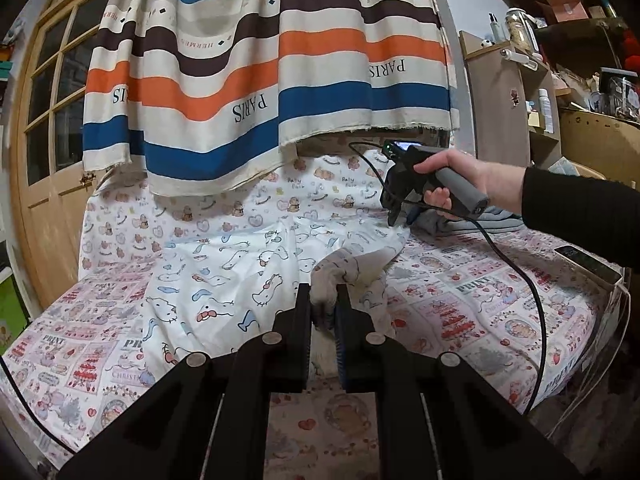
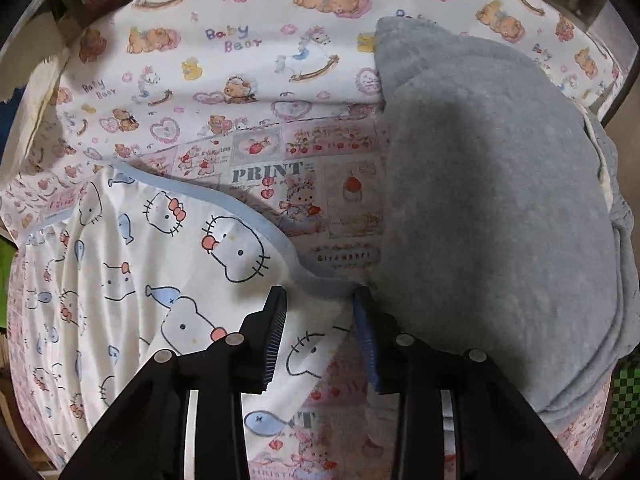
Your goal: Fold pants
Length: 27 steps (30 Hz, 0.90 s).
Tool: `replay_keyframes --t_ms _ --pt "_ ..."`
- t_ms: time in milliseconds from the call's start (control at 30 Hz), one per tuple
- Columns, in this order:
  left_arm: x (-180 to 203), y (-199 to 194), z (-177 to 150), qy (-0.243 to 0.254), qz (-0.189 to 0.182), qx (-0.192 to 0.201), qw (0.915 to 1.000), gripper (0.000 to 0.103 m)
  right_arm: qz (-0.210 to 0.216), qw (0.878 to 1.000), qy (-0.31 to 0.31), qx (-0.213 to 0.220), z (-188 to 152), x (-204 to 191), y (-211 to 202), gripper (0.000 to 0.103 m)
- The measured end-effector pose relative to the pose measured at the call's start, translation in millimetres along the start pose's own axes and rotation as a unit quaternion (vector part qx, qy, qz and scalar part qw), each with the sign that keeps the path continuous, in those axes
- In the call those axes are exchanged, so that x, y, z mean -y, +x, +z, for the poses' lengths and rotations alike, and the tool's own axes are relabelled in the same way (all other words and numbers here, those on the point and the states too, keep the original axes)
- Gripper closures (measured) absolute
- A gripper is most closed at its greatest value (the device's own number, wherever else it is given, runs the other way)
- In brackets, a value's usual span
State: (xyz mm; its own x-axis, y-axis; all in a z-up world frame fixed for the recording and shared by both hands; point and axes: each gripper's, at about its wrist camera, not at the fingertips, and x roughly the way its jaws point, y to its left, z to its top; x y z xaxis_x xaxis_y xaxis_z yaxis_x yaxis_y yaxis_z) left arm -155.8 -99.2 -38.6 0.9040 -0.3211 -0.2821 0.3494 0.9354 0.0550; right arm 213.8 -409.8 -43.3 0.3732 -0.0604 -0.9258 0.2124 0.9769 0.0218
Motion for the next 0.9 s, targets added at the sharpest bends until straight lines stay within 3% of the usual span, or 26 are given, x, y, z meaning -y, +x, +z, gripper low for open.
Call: replay_keyframes --t_ms 133,167,200,233,400,533,633,767,900 --pt "2 -1 -1 0.003 -0.004 0.003 1.0 0.093 -0.006 1.0 -0.012 0.012 -3 -7 3 0.064" --pt "2 -1 -1 0.004 -0.006 0.004 1.0 0.093 -0.014 1.0 -0.005 0.02 -4 -6 1 0.074" --pt "3 -1 -1 0.004 -0.009 0.005 0.9999 0.093 -0.019 0.999 0.001 0.027 -4 -4 -1 0.094" --pt "3 -1 -1 0.004 -0.012 0.005 0.9999 0.093 -0.016 0.999 0.006 0.034 -4 -2 -3 0.099" --pt "-1 -1 0 -0.01 -0.009 0.011 0.9998 0.093 0.024 0.991 0.007 0.131 5 -9 -45 0.099" --pt "-8 -2 -1 -0.02 0.002 0.012 0.9997 0.093 0.059 0.984 -0.017 0.169 23 -40 -86 0.099" --pt "-19 -10 -4 -0.036 0.018 0.02 0.999 0.093 0.081 0.978 -0.043 0.188 34 -77 -111 0.099" --pt "-34 -28 -6 -0.051 0.049 0.041 0.9966 0.093 0.154 0.962 -0.077 0.21 45 -140 -129 0.099" --pt "-46 -36 -9 -0.05 0.085 0.043 0.9942 0.093 0.189 0.95 -0.114 0.221 50 -207 -130 0.099"
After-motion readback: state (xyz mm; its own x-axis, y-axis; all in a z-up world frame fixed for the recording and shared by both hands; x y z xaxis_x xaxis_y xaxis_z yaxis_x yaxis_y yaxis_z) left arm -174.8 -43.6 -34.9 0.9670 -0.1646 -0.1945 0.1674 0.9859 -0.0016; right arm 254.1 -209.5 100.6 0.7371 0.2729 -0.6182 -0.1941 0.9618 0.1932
